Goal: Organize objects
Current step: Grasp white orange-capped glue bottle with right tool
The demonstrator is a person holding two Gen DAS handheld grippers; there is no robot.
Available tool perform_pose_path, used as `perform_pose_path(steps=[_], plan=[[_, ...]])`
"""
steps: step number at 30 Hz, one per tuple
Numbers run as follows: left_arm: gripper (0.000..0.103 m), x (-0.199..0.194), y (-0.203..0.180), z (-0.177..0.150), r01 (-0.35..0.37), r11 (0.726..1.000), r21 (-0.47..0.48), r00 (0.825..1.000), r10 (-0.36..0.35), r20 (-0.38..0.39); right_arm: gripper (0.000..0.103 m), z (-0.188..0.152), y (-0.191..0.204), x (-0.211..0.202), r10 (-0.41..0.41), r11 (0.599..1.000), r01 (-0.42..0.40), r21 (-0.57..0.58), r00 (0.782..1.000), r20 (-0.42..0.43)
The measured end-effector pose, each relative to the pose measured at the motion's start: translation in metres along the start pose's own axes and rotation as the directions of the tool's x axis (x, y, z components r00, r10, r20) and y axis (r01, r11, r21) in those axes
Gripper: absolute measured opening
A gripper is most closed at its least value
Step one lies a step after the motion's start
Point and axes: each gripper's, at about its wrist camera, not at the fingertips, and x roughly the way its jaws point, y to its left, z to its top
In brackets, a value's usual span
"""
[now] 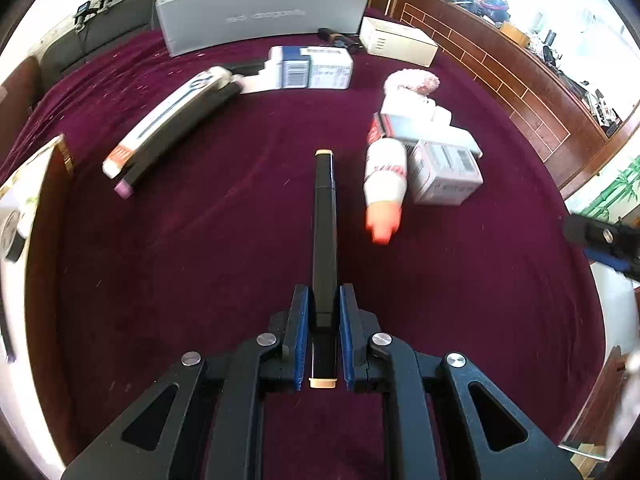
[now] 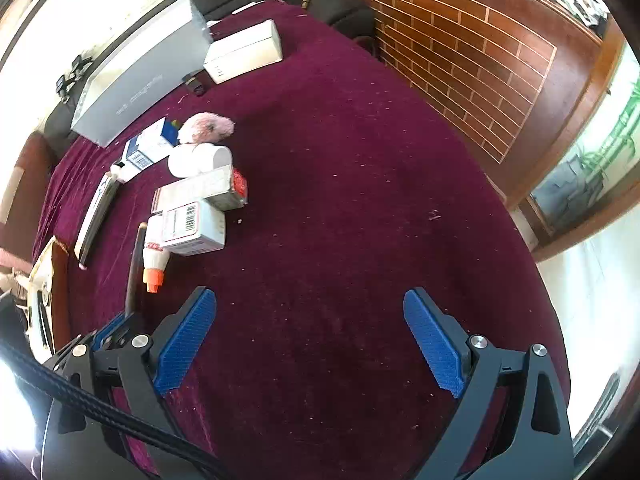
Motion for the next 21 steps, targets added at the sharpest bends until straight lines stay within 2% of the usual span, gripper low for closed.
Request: perform_pose_path(steps=[2,4,6,9,12,13,16,18,21], plan=[[0.011,-0.009,0.006,-0.009,0.015,1.000,-0.011,1.000,-0.015,0.000,0.096,0.000,0.004,0.002,0.017,1.000,-0.017,-0.015,1.000,-0.008],[0.012,-0.011,0.007,-0.012,-0.004,1.000,-0.007,1.000,0.004,0.003,0.096,-0.001,0.011,0.004,0.036,0.999,-0.037,-0.029,0.999,-0.019],[0.016,-0.004,0.004,-0.007,-0.026,1.000,0.001,1.000,0.026,-0.003,0.096,-0.001,0.019,0.007,0.052,0.998,-0.053,-0.043,0.998,-0.028],[0.034,0.009,-0.003,0.005,-0.041,0.999,0.000,0.999,0.041,0.004,0.096,0.000,0.036,0.008,0.087,0.994,-0.090,-0.065,0.995,-0.044],[0.036,0.017,-0.011,0.009,-0.085,0.996,0.034,0.995,0.084,0.049,0.096,0.003,0.054,0.010,0.131,0.987,-0.136,-0.082,0.989,-0.062],[0.036,0.018,-0.013,0.009,-0.090,0.995,0.045,0.995,0.088,0.056,0.096,0.004,0.061,0.011,0.148,0.984,-0.154,-0.086,0.986,-0.071],[0.011,0.012,-0.002,0.006,-0.044,0.999,0.010,0.998,0.043,0.036,0.096,0.006,0.078,0.014,0.179,0.977,-0.187,-0.097,0.980,-0.092],[0.011,0.006,0.011,0.001,-0.005,0.999,-0.031,1.000,0.006,0.018,0.095,0.006,0.089,0.018,0.196,0.973,-0.207,-0.105,0.975,-0.106],[0.011,-0.005,0.024,-0.007,-0.007,0.998,-0.057,1.000,0.009,0.027,0.090,0.005,0.099,0.024,0.224,0.966,-0.238,-0.100,0.965,-0.134]])
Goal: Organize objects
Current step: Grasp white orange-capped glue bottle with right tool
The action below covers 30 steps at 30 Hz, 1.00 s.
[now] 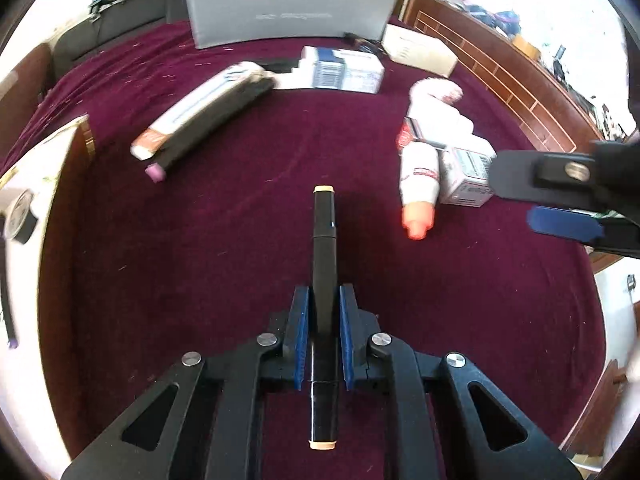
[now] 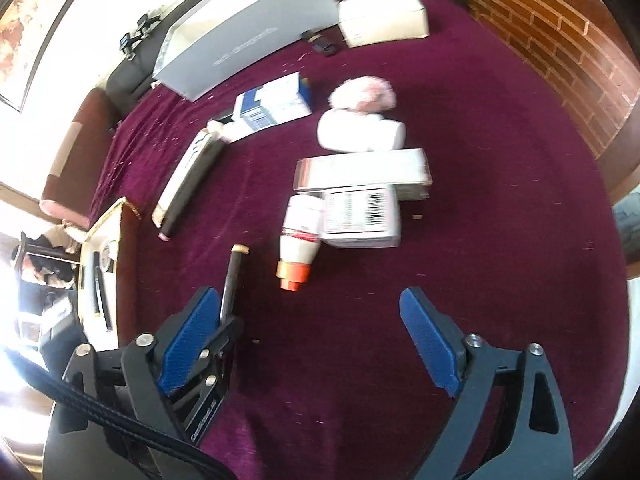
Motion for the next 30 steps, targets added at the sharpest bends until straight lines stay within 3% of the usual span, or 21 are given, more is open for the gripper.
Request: perform_pose_path(steps=[7,15,18,20,30], plan=[[0.011,-0.028,0.031,-0.018,0.061,0.994,-0.086,0.998,-0.059,0.024,0.079,0.017,0.017,0.032,0.034,0.999,-0.033,0.029,0.998,-0.058],[0.011,-0.036,0.053,-0.034,0.094,0.987,-0.131,0.996,-0.092,0.017,0.068,0.028,0.040,0.059,-0.159,0.987,0.158,-0.024,0.987,-0.038],[0.011,-0.040,0.059,-0.038,0.095,0.986,-0.137,0.995,-0.093,0.021,0.047,0.030,0.041,0.070,-0.212,0.977,0.211,-0.023,0.976,-0.044],[0.011,-0.044,0.064,-0.039,0.097,0.986,-0.138,0.995,-0.094,0.028,0.027,0.029,0.040,0.074,-0.237,0.971,0.237,-0.016,0.971,-0.042],[0.011,-0.052,0.079,-0.043,0.135,0.982,-0.134,0.991,-0.131,0.041,0.025,0.006,0.043,0.070,-0.187,0.982,0.184,-0.035,0.977,-0.105]])
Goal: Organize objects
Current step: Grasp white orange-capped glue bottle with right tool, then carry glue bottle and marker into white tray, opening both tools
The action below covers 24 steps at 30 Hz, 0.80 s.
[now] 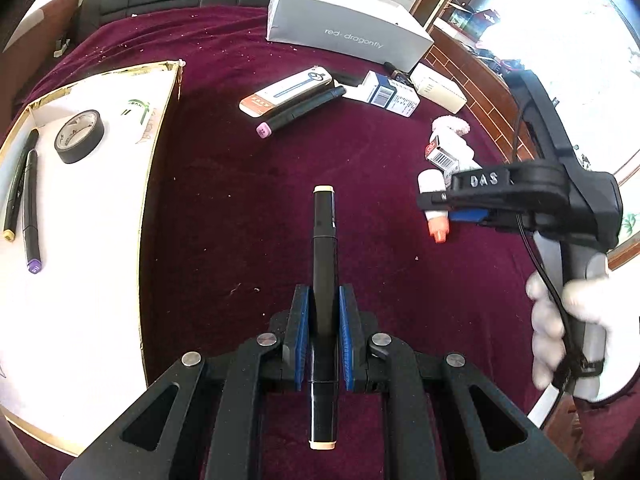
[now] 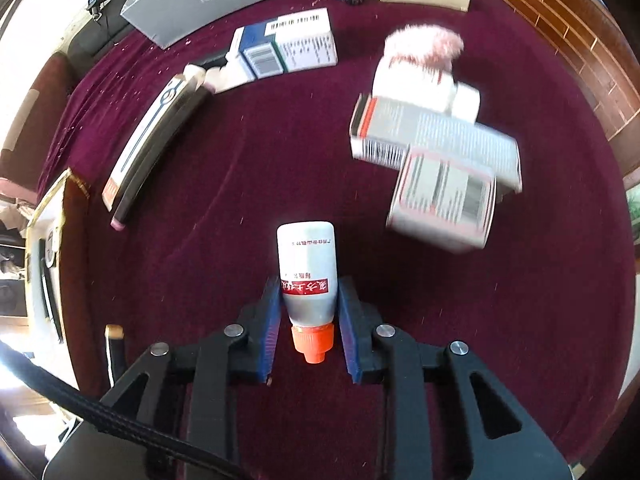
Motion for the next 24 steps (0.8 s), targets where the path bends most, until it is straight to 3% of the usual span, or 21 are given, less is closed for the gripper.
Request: perform_pose_path(steps=[14,24], plan=[[0.011,-0.032,0.031,-0.002,0.001,1.000,-0.012,1.000,0.000,0.026,0.025,-0.052,0.011,-0.019,0.158,0.987,-0.158,0.024,0.987,-0.035],[0.011,-0.066,0.090,0.005,-0.066,0.991,-0.113,0.992,0.077,0.095,0.025,-0.056,0.096,-0.050,0.241,0.960,-0.237,-0.153,0.970,0.011]])
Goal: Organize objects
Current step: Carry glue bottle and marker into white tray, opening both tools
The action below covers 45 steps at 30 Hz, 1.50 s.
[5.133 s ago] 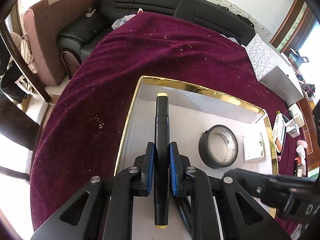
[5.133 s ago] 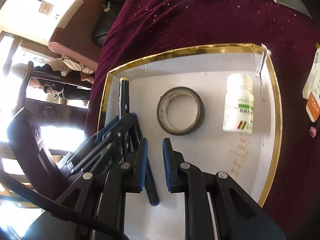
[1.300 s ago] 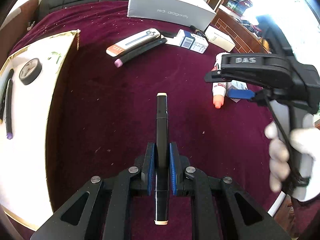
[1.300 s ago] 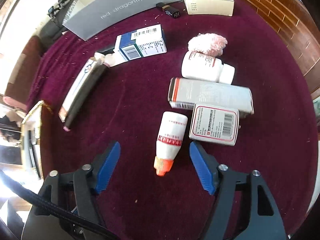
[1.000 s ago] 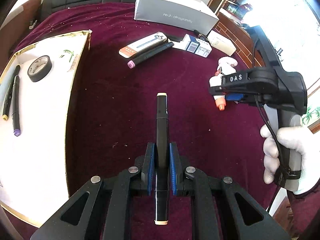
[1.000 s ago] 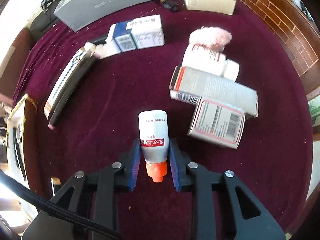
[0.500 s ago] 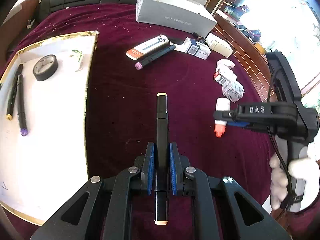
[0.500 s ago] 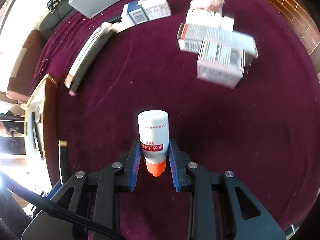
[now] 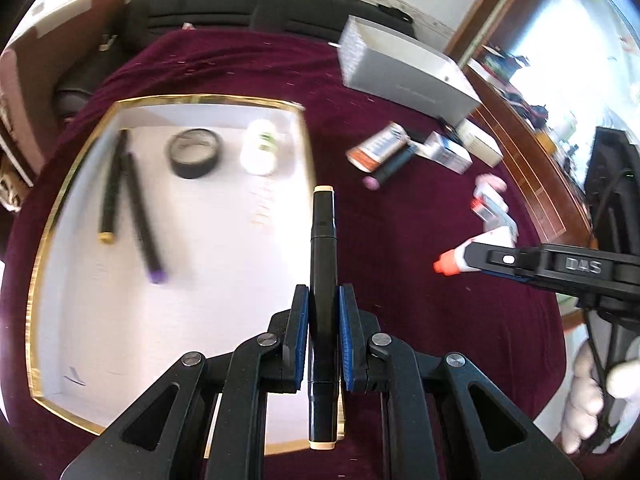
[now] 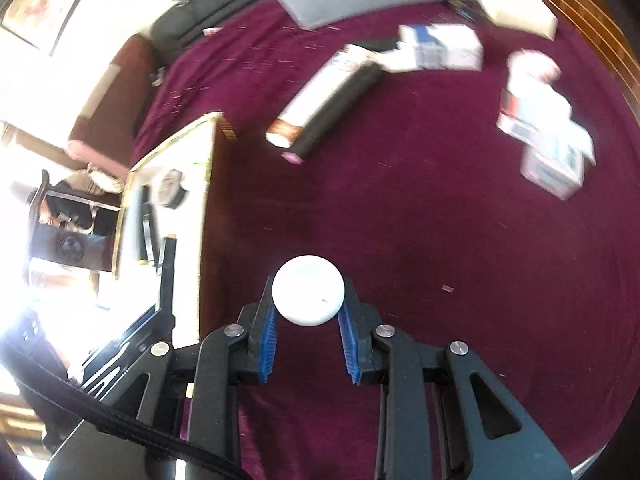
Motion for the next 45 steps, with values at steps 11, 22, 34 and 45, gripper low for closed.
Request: perform_pose_path(steps=[11,22,34,45], plan=[[0.011,-0.007,0.051,0.004,-0.037,0.998,-0.047,0.999,0.038,0.014,0.025,0.001,0.088,0.023,0.036,0.985,-0.042,-0.166,0.999,-0.035],[0.011,0.006,0.084,0.011,-0.059,0.995,-0.075,0.998,0.057,-0.019,0.025,-0.006,0.121,0.069,0.029,0.978,-0.055,-0.200,0.991,-0.131],[0.011,0.046,0.095,0.038,-0.083,0.993,-0.083,0.995,0.078,-0.064,0.025,0.031,0.137,0.127,-0.072,0.978,0.034,-0.206,0.981,-0.178],[0.011,0.062,0.095,0.044,-0.137,0.987,-0.078,0.988,0.131,-0.075,0.025,0.054,0.135,0.154,-0.127,0.978,0.091,-0.189,0.974,-0.188]])
